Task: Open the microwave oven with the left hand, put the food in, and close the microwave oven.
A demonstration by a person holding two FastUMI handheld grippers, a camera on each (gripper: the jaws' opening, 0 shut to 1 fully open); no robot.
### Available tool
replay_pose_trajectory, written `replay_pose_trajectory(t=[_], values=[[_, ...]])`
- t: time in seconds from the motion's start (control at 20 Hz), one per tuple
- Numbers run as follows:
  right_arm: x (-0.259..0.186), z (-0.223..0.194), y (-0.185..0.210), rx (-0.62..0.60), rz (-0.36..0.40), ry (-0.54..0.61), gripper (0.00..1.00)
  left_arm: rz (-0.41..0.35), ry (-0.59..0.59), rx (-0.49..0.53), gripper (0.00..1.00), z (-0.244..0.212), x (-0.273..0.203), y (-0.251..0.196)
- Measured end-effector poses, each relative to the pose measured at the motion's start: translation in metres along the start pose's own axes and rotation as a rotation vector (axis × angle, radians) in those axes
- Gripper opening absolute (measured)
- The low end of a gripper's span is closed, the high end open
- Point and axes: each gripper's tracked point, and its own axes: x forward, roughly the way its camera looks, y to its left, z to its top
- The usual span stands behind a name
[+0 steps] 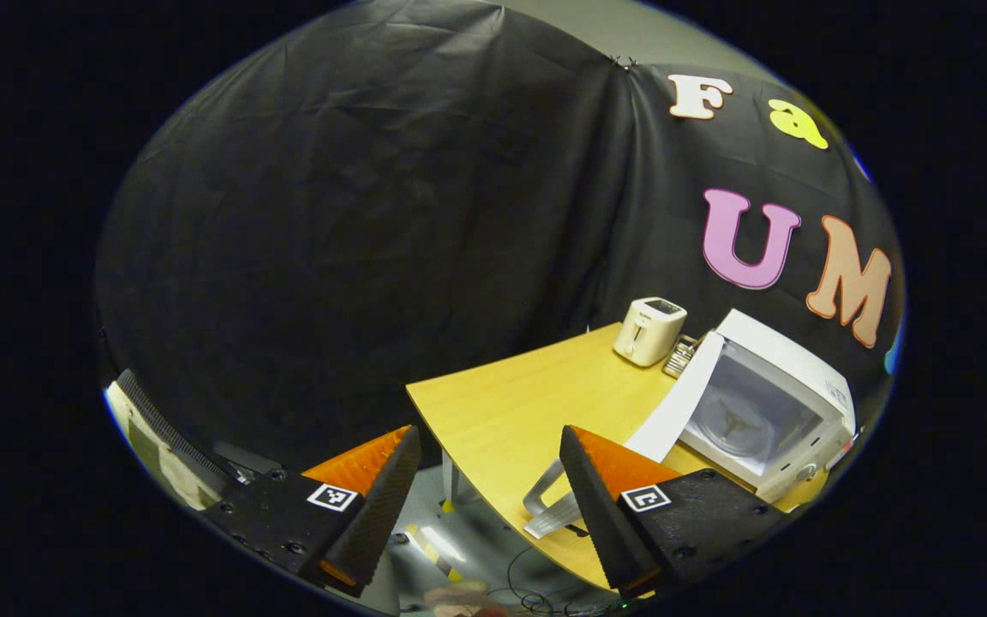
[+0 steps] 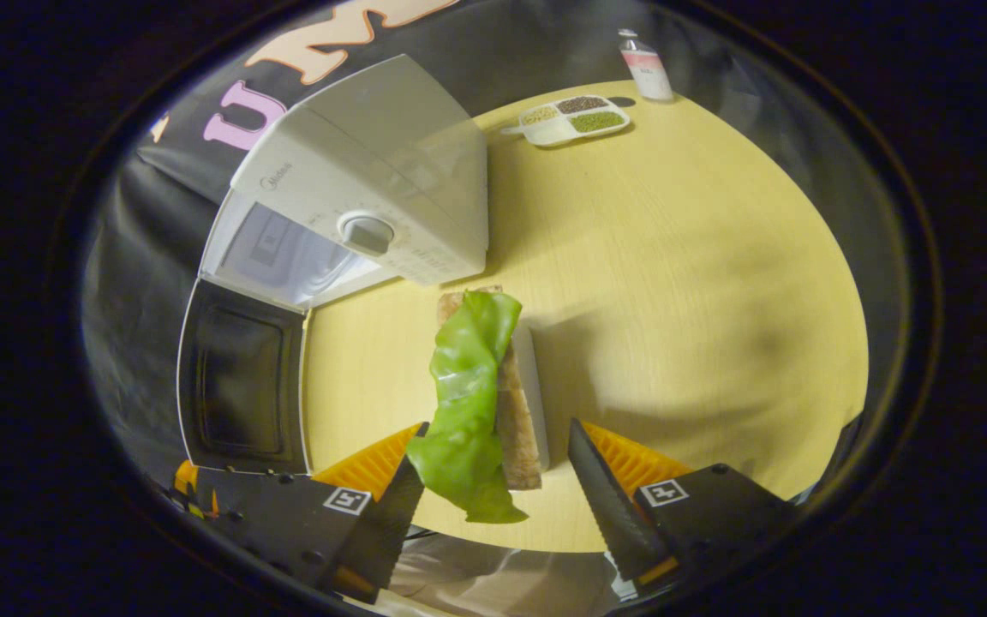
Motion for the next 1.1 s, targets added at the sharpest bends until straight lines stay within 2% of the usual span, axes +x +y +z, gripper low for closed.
replay_pose_trajectory(t=[0.05,0.1,0.2,0.3,0.45,0.65,0.75,0.8,0.85,0.9,0.95,1.1], values=[[0.001,-0.002,0.0,-0.005,0.002,0.014,0.73,0.005,-0.02,-0.005,0.96,0.007,-0.005,-0.002],[0.002,-0.004,0.002,-0.011,0.012,0.027,0.68,-0.004,-0.033,-0.013,0.96,0.01,-0.008,-0.005],[0.003,-0.006,0.005,-0.02,0.021,0.044,0.48,-0.021,-0.025,-0.015,0.96,0.006,-0.012,-0.006],[0.001,-0.007,0.004,-0.028,0.013,0.058,0.39,-0.013,-0.01,-0.009,0.96,0.002,-0.013,-0.005],[-0.004,-0.01,0.007,-0.022,0.021,0.075,0.39,-0.015,-0.008,-0.019,0.96,0.001,-0.023,-0.006],[-0.019,-0.008,0.013,-0.021,0.043,0.037,0.39,-0.029,0.001,0.006,0.96,0.0,-0.017,-0.007],[-0.024,-0.008,0.015,-0.016,0.049,0.019,0.39,-0.051,0.008,0.015,0.92,-0.001,-0.013,-0.009],[-0.026,-0.008,0.016,-0.012,0.048,0.007,0.45,-0.063,0.012,0.02,0.92,0.0,-0.011,-0.01],[-0.028,-0.007,0.019,-0.004,0.051,-0.008,0.39,-0.077,0.017,0.027,0.96,0.0,-0.008,-0.011],[-0.031,-0.006,0.022,0.011,0.055,-0.029,0.39,-0.09,0.019,0.036,0.92,0.002,-0.003,-0.013],[-0.035,-0.004,0.026,0.03,0.06,-0.05,0.39,-0.103,0.022,0.048,0.96,0.003,0.005,-0.013],[-0.043,0.003,0.043,0.106,0.071,-0.116,0.39,-0.157,0.04,0.077,0.96,0.007,0.035,-0.022]])
